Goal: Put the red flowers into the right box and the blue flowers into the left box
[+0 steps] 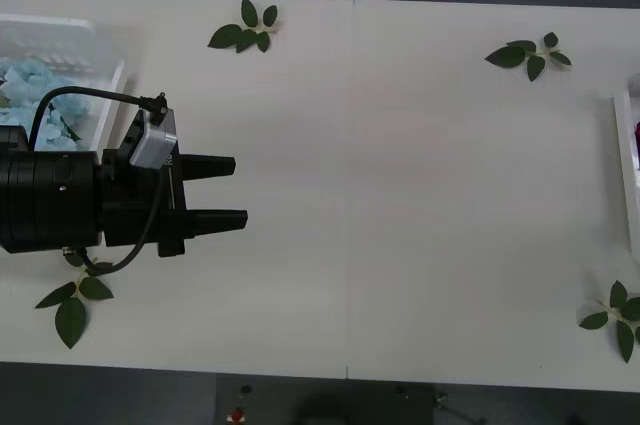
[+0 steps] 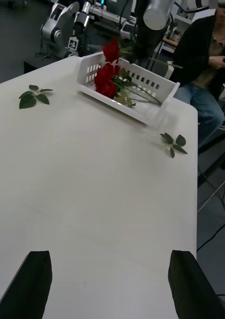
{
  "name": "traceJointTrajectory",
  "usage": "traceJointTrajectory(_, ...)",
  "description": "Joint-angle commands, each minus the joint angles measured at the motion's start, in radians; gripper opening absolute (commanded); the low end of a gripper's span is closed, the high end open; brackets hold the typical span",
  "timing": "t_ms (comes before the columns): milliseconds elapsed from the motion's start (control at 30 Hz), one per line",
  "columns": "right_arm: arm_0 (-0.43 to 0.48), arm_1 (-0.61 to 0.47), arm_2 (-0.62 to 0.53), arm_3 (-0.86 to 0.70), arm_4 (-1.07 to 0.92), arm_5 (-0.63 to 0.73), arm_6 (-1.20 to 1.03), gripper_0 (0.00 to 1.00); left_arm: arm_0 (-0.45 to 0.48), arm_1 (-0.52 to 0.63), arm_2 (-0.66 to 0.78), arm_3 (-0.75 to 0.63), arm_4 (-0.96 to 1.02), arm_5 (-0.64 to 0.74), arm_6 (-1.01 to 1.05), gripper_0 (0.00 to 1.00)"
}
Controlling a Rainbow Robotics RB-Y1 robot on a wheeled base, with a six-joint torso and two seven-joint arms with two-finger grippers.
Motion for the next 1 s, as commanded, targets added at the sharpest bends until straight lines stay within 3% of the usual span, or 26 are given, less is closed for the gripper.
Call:
traceJointTrajectory(33,-0.018,0.001,-0.003,0.012,0.004,-0.041,-0.006,0.86,-0.007,-0.001,-0.002,-0.03,0.008,0.002,-0.005,0.68)
traceJointTrajectory(133,-0.018,0.005,-0.005,0.012,-0.046,-0.061,-0.001,1.0,-0.007,-0.001,-0.002,-0.03,0.008,0.002,-0.005,0.68)
traceJointTrajectory(467,-0.012,0.001,-0.084,-0.196,-0.313,0.031,0.025,1.0,-0.007,-0.001,-0.002,-0.03,0.008,0.002,-0.005,0.68)
traceJointTrajectory(667,0.086,-0.047,-0.187,-0.558,-0.433,0.078,0.051,1.0,-0.007,-0.001,-0.002,-0.03,0.008,0.002,-0.005,0.68)
traceJointTrajectory(767,0.193,-0.062,-0.268,-0.793,-0.508,0.072,0.112,1.0,-0.007,-0.001,-0.002,-0.03,0.008,0.002,-0.005,0.67)
traceJointTrajectory(1000,0.271,-0.084,-0.333,-1.034,-0.694,0.072,0.465,1.0,-0.007,-0.001,-0.002,-0.03,0.008,0.002,-0.005,0.68)
